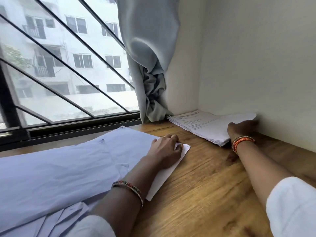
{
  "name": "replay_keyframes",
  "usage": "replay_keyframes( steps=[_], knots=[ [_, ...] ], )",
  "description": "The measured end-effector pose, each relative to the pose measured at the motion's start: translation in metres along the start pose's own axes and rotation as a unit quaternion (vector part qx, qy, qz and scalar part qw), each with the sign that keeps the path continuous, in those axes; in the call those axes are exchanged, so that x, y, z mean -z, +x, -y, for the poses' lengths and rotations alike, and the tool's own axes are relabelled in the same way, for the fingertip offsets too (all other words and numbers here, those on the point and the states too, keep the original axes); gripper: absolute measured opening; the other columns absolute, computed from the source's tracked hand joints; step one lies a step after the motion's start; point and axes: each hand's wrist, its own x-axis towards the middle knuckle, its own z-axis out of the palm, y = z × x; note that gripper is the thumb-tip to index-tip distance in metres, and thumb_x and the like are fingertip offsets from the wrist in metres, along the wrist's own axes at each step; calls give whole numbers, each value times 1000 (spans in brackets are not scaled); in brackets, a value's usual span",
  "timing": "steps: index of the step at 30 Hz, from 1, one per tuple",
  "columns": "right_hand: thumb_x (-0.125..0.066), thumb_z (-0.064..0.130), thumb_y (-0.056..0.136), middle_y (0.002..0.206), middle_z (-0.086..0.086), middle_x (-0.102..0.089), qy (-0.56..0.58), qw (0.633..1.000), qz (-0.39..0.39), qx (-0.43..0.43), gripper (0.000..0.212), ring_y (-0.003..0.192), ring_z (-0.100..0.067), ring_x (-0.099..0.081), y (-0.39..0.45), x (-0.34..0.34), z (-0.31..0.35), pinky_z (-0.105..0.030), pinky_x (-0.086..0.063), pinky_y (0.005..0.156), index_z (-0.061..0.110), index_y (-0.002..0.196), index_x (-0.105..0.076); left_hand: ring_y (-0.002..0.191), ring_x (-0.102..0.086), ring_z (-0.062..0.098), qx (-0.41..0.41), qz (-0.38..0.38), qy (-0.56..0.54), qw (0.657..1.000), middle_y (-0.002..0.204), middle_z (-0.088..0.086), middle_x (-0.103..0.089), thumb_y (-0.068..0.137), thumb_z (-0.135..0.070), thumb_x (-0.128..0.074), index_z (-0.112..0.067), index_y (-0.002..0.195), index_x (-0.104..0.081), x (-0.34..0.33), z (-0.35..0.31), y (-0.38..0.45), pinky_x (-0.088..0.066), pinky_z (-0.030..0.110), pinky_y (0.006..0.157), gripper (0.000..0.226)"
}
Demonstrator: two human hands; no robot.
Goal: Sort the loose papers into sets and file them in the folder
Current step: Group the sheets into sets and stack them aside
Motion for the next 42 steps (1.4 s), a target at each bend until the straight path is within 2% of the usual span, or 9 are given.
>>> replay_keyframes(
  steps=[8,14,17,20,27,32,36,39,42],
  knots=[
    [-53,24,85,151,-29,-18,-223,971,-36,83,72,140,-43,-15,-17,2,9,-57,-12,112,-6,143,-24,109,-53,26,-5,-4,7,1000,121,3,-56,97,-35,-37,-17,114,-54,0,-1,-1,-38,40,95,30],
    [-58,17,78,135,-30,-40,-307,904,-27,296,43,134,-43,-28,-47,-7,23,-61,-9,109,-5,115,-52,111,-55,29,-14,-46,27,998,127,4,-55,96,-30,-41,-17,123,-48,7,-6,-2,-45,41,88,31],
    [-42,23,78,126,-25,-48,-294,876,0,382,42,127,-40,-36,-78,-11,43,-59,-11,108,-1,109,-57,118,-50,29,8,-15,46,999,135,5,-50,97,-31,-39,-17,127,-44,19,-5,-8,-43,43,91,34],
    [-31,27,72,116,-20,-53,-242,875,28,418,49,120,-36,-43,-121,-11,74,-57,-13,108,4,105,-59,139,-28,29,33,83,129,988,159,2,-14,96,-34,-43,-30,147,-18,45,5,-22,-37,49,98,57],
    [-54,21,75,112,-12,-58,-88,855,206,467,36,109,-32,-51,-251,1,124,-41,-29,101,9,109,-58,143,-18,29,57,46,234,969,160,-2,11,93,-35,-49,-33,150,5,141,71,-115,-37,53,102,79],
    [-69,30,83,158,-11,-16,-56,731,504,456,92,145,-21,-18,-343,9,136,-19,-13,110,6,151,-11,140,-29,25,149,38,204,967,158,1,-21,93,-19,-46,-31,151,-9,196,130,-206,-34,42,109,70],
    [-63,55,82,160,-12,10,-202,606,558,529,111,147,-20,11,-409,3,138,-32,6,118,3,151,8,129,-45,27,223,-64,62,971,140,12,-48,92,-9,-47,-19,145,-32,216,151,-270,-33,28,103,55],
    [-60,52,86,158,-16,-16,-223,590,556,542,94,146,-27,-14,-430,-2,132,-39,-16,118,3,150,-12,128,-46,26,255,-116,35,959,138,9,-51,96,-18,-46,-20,139,-39,207,166,-314,-35,34,105,44],
    [-48,40,92,120,-16,-59,-223,613,534,539,39,113,-35,-54,-433,-5,121,-35,-42,84,12,120,-49,130,-43,27,310,-57,121,941,144,6,-45,99,-32,-38,-25,142,-31,197,182,-342,-34,41,104,44]
  ],
)
